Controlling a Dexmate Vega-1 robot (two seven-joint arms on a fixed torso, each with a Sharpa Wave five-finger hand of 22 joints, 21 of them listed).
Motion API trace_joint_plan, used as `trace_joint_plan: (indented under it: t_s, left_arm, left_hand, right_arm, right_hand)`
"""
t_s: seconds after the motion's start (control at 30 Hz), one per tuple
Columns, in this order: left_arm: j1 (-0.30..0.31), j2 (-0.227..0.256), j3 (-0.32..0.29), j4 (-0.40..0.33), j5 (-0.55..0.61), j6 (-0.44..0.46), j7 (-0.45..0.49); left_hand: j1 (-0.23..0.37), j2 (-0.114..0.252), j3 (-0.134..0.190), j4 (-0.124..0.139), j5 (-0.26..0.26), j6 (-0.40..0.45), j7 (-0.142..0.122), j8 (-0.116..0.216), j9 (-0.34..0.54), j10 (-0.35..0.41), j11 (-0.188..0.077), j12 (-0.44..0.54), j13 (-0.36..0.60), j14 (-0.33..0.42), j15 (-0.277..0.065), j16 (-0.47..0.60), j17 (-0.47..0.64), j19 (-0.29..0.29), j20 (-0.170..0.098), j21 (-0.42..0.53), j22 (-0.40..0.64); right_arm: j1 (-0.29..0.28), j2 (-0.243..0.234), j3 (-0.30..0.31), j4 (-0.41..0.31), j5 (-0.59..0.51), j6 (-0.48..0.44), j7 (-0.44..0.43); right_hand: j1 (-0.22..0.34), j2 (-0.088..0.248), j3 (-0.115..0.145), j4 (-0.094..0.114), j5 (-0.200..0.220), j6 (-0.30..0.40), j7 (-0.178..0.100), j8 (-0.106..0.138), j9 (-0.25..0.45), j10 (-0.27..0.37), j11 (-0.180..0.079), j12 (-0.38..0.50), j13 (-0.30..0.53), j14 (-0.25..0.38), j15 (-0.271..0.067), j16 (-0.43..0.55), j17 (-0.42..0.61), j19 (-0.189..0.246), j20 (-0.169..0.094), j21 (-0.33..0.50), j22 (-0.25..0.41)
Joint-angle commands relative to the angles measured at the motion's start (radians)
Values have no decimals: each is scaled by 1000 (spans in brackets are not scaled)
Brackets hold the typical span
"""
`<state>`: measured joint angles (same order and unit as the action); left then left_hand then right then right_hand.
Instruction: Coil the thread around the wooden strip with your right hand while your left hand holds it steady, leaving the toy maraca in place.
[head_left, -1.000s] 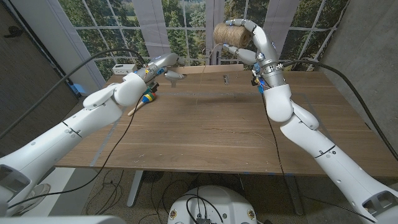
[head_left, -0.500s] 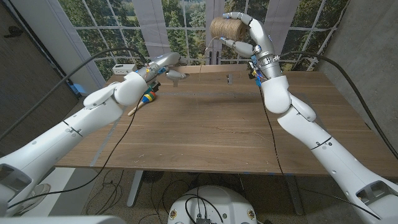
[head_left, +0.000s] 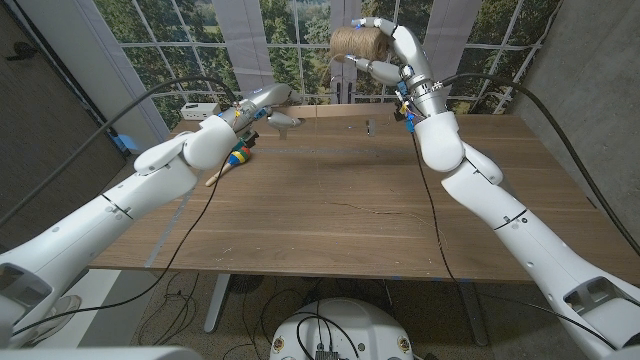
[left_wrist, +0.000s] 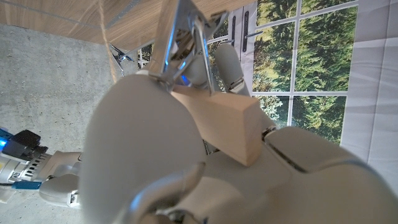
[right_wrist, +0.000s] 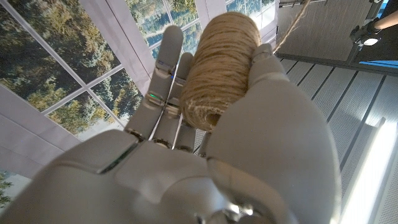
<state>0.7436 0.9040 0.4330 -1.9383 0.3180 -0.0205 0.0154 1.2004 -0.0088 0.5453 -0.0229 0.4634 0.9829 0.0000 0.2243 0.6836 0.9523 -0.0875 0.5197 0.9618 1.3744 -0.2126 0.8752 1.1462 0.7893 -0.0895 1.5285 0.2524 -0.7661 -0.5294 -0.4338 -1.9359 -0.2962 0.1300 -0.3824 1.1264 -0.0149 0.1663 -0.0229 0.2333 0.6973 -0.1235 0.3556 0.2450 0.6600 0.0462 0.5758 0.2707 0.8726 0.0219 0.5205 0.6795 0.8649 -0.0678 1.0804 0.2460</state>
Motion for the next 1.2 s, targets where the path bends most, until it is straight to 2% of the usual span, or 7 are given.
trace_joint_plan:
  t_s: [0.03,0.3,0.47,0.77,0.87,1.07,1.2]
  left_arm:
    - [5,0,-12,15,-24,-33,2]
    - [33,14,-44,19,-70,-64,10]
    - [53,23,-68,21,-96,-77,20]
    - [53,45,-81,24,-149,-104,-26]
    - [63,48,-95,30,-191,-127,-37]
    - [99,72,-122,1,-188,-121,-22]
    - [123,91,-144,-31,-190,-116,-21]
  left_hand:
    - [0,11,165,158,7,12,-4,-2,2,16,4,-1,-1,10,1,-1,2,-3,-103,6,-1]
    - [1,11,164,158,8,13,-1,-1,3,17,5,-3,3,12,2,-1,3,-3,-103,8,1]
    - [1,11,164,157,8,11,-1,-1,7,21,6,-6,-2,12,1,-1,4,-2,-103,8,1]
    - [2,11,165,156,9,14,-2,0,8,23,5,-9,2,10,2,-3,3,-5,-101,9,4]
    - [2,11,164,156,9,13,-2,0,10,21,3,-9,7,13,1,-2,3,-5,-101,7,1]
    - [2,10,163,155,9,14,-1,0,11,24,5,-13,3,12,2,-4,1,-5,-101,8,2]
    - [3,10,163,155,10,15,-2,0,12,25,4,-16,4,12,2,-3,3,-6,-100,9,3]
  right_arm:
    - [33,21,-11,27,5,-50,-22]
    - [61,51,-3,90,12,-95,-85]
    - [70,62,12,132,52,-111,-112]
    - [78,75,39,190,139,-112,-149]
    - [80,76,47,196,168,-115,-152]
    - [79,77,62,201,222,-125,-160]
    - [77,65,64,191,241,-163,-155]
  right_hand:
    - [-95,201,167,178,9,260,219,12,14,254,55,73,48,345,-221,16,18,-30,-85,15,-4]
    - [-96,202,174,175,14,266,219,13,23,261,53,78,56,349,-226,22,29,-31,-89,23,-9]
    - [-93,199,179,171,17,265,219,12,28,258,54,78,62,343,-228,22,36,-37,-91,28,-12]
    - [-90,197,186,166,20,266,217,11,36,258,57,80,70,340,-228,23,44,-40,-93,36,-16]
    - [-90,196,188,165,20,267,217,11,39,257,55,80,72,340,-227,24,47,-41,-94,38,-17]
    - [-89,195,191,163,21,268,216,10,44,255,53,80,77,338,-227,25,52,-43,-95,44,-20]
    - [-89,196,195,162,21,270,217,10,48,257,56,82,80,340,-227,27,57,-42,-94,49,-21]
